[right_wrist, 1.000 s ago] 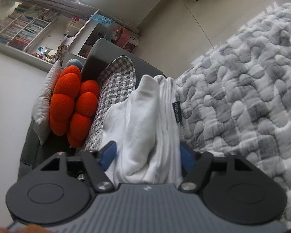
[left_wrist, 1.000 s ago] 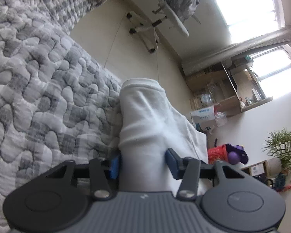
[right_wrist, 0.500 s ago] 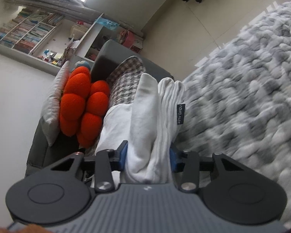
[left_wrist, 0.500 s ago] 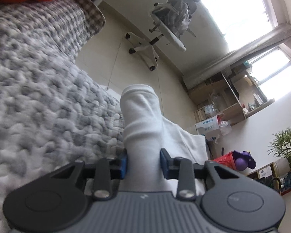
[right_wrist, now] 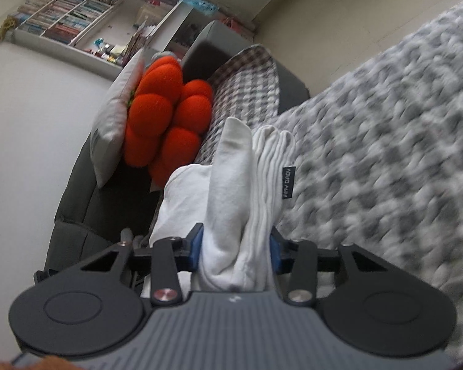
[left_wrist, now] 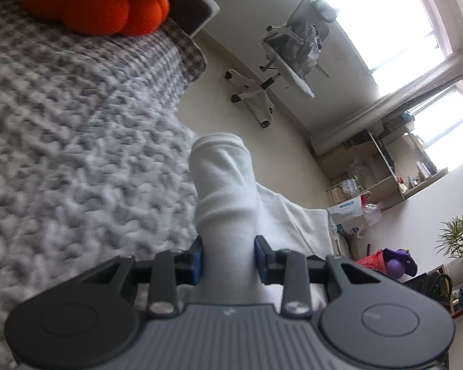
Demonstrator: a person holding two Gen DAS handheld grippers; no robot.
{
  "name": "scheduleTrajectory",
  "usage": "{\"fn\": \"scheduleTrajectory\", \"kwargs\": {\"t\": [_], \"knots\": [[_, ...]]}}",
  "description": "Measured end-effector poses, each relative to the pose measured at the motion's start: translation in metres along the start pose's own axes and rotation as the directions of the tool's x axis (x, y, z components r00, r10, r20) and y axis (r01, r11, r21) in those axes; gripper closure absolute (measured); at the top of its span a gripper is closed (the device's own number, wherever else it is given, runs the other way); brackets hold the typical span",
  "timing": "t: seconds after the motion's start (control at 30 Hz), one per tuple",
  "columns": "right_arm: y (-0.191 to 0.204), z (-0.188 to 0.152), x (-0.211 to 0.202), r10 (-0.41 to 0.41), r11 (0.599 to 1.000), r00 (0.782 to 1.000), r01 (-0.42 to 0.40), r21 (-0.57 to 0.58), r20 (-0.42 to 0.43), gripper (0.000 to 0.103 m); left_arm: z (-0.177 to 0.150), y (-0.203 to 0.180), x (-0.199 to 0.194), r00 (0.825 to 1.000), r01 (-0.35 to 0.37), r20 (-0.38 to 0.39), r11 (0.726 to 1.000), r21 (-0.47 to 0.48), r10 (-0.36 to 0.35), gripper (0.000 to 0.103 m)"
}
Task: Fold clothes
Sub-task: 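Squeeze the folded shirt bundle between the fingers of both tools, then lift the gripped white shirt bundle with both tools and carry it toward the sofa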
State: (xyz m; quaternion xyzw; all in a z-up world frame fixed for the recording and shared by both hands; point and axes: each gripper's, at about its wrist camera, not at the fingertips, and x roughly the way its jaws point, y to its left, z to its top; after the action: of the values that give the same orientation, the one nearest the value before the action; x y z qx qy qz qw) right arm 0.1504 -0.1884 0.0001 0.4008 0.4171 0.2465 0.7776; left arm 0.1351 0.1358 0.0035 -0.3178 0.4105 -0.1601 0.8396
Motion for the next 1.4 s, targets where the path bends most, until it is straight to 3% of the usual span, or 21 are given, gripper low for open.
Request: {"fn": "scheduleTrajectory", "kwargs": {"t": [0.27, 0.57, 0.77, 0.9, 1.0, 1.13, 1.4], "knots": [[0.011, -0.035, 0.025, 0.004, 1.0, 0.998, -0.004, -0.003, -0.059, 0.058, -0.018, 0.034, -0.03, 0.999, -0.043, 0.004, 0.999, -0.006, 0.043, 0.069], [0.0, -0.058, 0.049, -0.012, 1.0, 0.992, 0.01, -0.013, -0.124, 0.054, -0.035, 0.072, -0.029, 0.998, -0.06, -0.015, 0.998, -0.03, 0.059, 0.068], [-0.01, -0.058, 0.049, -0.008, 1.0, 0.992, 0.01, 0.014, -0.13, 0.048, -0.036, 0.069, -0.021, 0.997, -0.08, -0.024, 0.997, 0.021, 0.08, 0.056], [-0.009, -0.059, 0.05, -0.024, 1.0, 0.992, 0.024, -0.001, -0.128, 0.045, -0.037, 0.068, -0.015, 0.994, -0.101, -0.027, 0.994, 0.039, 0.102, 0.054], [-0.008, -0.061, 0.053, -0.023, 1.0, 0.991, 0.022, -0.007, -0.129, 0.043, -0.037, 0.068, -0.015, 0.994, -0.112, -0.017, 0.993, 0.04, 0.112, 0.059], [0.005, -0.062, 0.055, -0.044, 0.998, 0.991, 0.039, -0.045, -0.125, 0.054, -0.038, 0.062, -0.024, 0.993, -0.115, 0.017, 0.992, 0.048, 0.114, 0.068], [0.034, -0.058, 0.057, -0.043, 0.997, 0.993, 0.037, -0.063, -0.11, 0.057, -0.025, 0.05, -0.05, 0.99, -0.127, 0.073, 0.99, 0.063, 0.123, 0.069]]}}
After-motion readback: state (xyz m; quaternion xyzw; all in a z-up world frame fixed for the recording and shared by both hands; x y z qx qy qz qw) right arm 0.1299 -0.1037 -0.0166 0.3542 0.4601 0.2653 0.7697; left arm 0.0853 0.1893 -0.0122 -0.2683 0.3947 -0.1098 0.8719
